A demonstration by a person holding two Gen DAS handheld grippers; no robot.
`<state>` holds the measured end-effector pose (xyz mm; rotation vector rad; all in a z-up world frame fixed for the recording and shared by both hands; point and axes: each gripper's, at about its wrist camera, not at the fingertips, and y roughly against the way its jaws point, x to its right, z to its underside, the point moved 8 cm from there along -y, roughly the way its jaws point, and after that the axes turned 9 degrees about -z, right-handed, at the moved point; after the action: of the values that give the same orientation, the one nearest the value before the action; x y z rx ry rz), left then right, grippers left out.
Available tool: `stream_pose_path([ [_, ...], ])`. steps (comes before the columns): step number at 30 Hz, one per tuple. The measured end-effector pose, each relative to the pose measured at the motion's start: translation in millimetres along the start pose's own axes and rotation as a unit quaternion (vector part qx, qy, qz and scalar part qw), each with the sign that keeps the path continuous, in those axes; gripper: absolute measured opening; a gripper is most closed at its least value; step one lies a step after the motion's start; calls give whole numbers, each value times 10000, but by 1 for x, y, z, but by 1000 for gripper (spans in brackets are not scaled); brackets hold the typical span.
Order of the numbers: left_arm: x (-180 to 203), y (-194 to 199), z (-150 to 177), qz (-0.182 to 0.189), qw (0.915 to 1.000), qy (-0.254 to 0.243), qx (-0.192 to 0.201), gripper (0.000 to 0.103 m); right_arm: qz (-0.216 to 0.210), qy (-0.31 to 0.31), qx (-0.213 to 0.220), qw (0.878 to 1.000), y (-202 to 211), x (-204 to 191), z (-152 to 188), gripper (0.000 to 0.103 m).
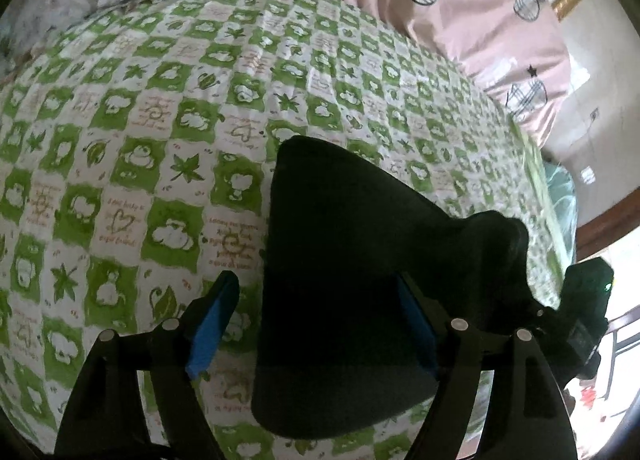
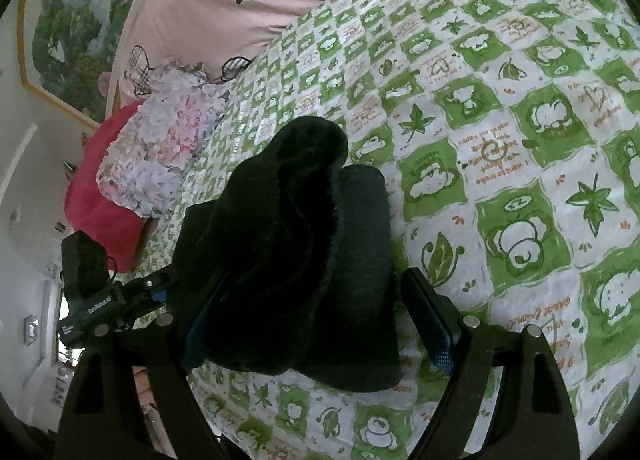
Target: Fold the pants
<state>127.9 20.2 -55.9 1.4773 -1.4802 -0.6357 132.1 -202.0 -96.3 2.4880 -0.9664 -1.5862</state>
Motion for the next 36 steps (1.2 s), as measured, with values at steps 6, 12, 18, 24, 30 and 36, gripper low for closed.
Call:
stream_pose_path([
  [6,4,-10,-2,-44,9999,-78,-80,80,12,42,0,10000,-1,-1,-1,85],
  [12,2,-17,-4,-23,9999,-77,-122,82,0,89,-7,10000,-4,-1,-2,85],
  [18,-3,-28,0,149,9996,14,-222,77,-84,27,32,10000,-4,0,-3,85],
  [24,-1,-29,3,512,9983,129,-264,56,-106,52,-5,9999,-5,1,-1,84],
  [30,4,-18,4,503,9987,-6,-81,40,-6,158,-101,9998,-7,0,6,59],
  [36,9,5,4,247,9993,-170,203,32,141,644,13,9978,0,-24,7,47],
])
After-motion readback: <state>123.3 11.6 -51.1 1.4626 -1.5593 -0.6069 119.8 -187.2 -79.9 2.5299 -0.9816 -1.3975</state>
